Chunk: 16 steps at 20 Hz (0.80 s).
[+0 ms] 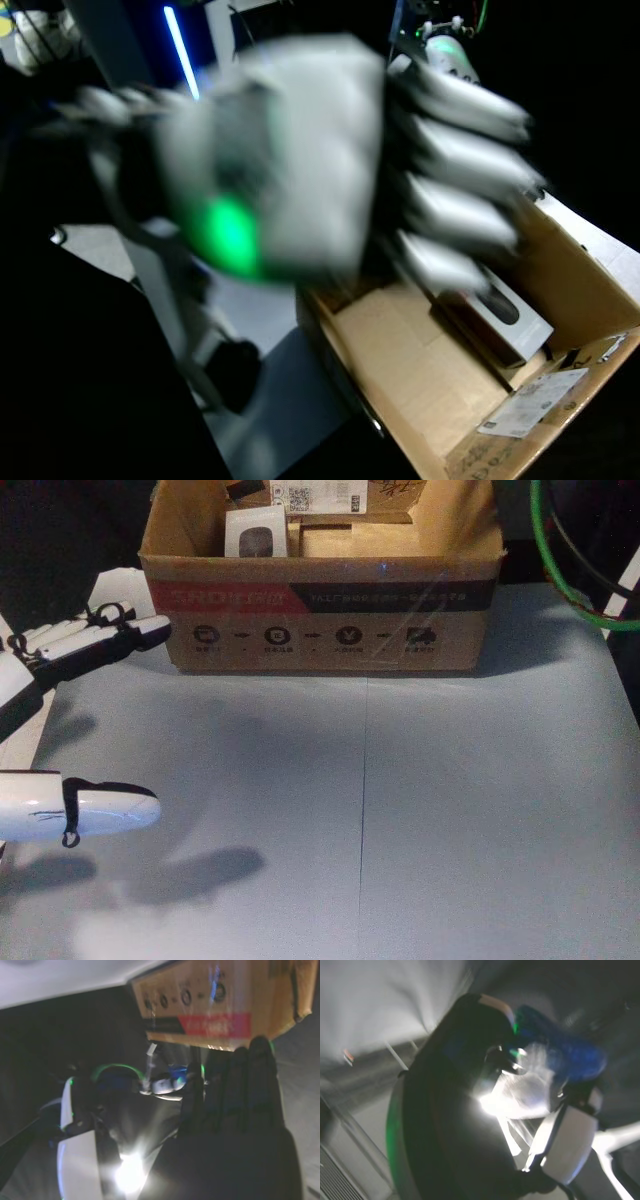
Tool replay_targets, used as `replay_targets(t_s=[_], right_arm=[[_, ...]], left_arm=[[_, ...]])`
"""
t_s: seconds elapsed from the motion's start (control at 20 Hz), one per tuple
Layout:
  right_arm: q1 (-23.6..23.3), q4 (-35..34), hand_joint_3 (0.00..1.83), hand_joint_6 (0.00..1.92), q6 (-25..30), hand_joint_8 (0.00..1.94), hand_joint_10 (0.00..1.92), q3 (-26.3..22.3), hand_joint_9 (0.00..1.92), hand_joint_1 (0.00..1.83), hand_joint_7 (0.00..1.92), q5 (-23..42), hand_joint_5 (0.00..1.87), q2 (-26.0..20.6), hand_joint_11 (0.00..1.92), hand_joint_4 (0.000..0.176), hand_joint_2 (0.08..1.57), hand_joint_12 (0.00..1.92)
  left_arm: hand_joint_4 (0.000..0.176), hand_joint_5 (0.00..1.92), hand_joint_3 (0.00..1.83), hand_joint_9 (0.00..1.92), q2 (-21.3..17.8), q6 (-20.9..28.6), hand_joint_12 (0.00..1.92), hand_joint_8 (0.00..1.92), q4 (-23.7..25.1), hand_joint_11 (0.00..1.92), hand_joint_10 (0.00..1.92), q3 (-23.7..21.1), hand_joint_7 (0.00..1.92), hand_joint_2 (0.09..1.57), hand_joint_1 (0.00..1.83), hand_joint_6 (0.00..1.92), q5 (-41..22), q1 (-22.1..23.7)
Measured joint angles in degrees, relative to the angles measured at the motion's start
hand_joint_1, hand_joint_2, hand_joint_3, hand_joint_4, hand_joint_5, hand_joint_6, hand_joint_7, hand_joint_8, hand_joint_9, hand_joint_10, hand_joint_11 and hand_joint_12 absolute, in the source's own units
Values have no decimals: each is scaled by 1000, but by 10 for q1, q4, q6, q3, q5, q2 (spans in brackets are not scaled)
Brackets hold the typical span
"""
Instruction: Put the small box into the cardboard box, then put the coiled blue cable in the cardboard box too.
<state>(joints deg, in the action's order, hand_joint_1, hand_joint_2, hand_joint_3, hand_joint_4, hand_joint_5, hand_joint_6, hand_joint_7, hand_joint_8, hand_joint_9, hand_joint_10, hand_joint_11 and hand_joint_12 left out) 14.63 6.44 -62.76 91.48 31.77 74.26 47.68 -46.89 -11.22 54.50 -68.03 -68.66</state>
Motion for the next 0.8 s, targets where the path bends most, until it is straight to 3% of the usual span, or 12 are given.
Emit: replay_targets(t_s=[0.05, 0.1, 0.15, 0.25, 0.3, 0.35, 0.4, 0.45, 0.5, 0.6, 0.8], right_arm=[[0, 0, 1, 1899, 0, 1922, 1918, 7, 750, 1589, 597, -12, 626, 5, 771, 0, 1090, 1921], [0, -1, 0, 1870, 0, 1895, 1916, 14, 729, 1583, 577, -29, 614, 9, 757, 0, 1086, 1921], [0, -3, 0, 1891, 0, 1898, 1921, 18, 736, 1597, 553, -39, 589, 9, 794, 0, 1070, 1921], [0, -8, 3, 1842, 0, 1865, 1921, 21, 727, 1556, 511, -49, 516, 8, 822, 0, 1095, 1921], [1, -9, 0, 897, 0, 1271, 1600, 21, 639, 1128, 486, -49, 423, 7, 709, 0, 1155, 1823], [1, -8, 0, 213, 0, 628, 1283, 21, 577, 835, 364, -50, 389, 7, 642, 58, 1081, 1698], [1, -2, 0, 22, -1, 60, 575, 18, 635, 567, 179, -51, 99, 7, 742, 169, 951, 1244], [1, 3, 0, 0, -1, 1, 78, 11, 199, 454, 11, -51, 3, 5, 82, 176, 914, 1101], [2, 7, 1, 0, 0, 0, 22, 3, 43, 437, 0, -51, 0, 4, 2, 176, 919, 849], [2, 19, 1, 0, 0, 0, 0, -6, 0, 418, 0, -49, 0, 4, 0, 176, 939, 12], [2, 28, 2, 0, 0, 0, 0, -14, 0, 435, 0, -45, 0, -1, 0, 176, 946, 0]], left_arm=[[127, 205, 4, 56, 1, 0, 61, 5, 0, 90, 5, 0, 83, 866, 675, 1, 2, 0], [134, 200, 4, 46, 1, 0, 53, 1, 1, 63, 0, 0, 80, 870, 662, 0, 2, 0], [127, 189, 6, 35, 1, 2, 49, 1, 3, 49, 3, 0, 70, 878, 650, 0, 2, 0], [131, 180, 4, 18, 1, 2, 34, 0, 3, 7, 0, 0, 62, 884, 664, 0, 3, 0], [129, 178, 3, 23, 1, 3, 39, 2, 3, 18, 3, 0, 66, 885, 658, 0, 3, 0], [133, 177, 2, 30, 1, 3, 49, 1, 3, 39, 5, 0, 65, 883, 673, 0, 3, 0], [135, 169, 2, 31, 1, 3, 49, 0, 3, 37, 4, 0, 60, 884, 667, 0, 3, 0], [147, 175, 0, 32, 1, 3, 51, 0, 3, 41, 3, 0, 60, 873, 666, 3, 3, 0], [156, 167, 0, 21, 1, 3, 43, 0, 2, 21, 0, 0, 52, 871, 651, 0, 4, 0], [154, 167, 0, 14, 1, 4, 40, 1, 3, 10, 0, 0, 55, 867, 656, 1, 4, 0], [168, 168, 0, 11, 3, 4, 52, 3, 1, 26, 3, 0, 60, 858, 669, 3, 5, 0]])
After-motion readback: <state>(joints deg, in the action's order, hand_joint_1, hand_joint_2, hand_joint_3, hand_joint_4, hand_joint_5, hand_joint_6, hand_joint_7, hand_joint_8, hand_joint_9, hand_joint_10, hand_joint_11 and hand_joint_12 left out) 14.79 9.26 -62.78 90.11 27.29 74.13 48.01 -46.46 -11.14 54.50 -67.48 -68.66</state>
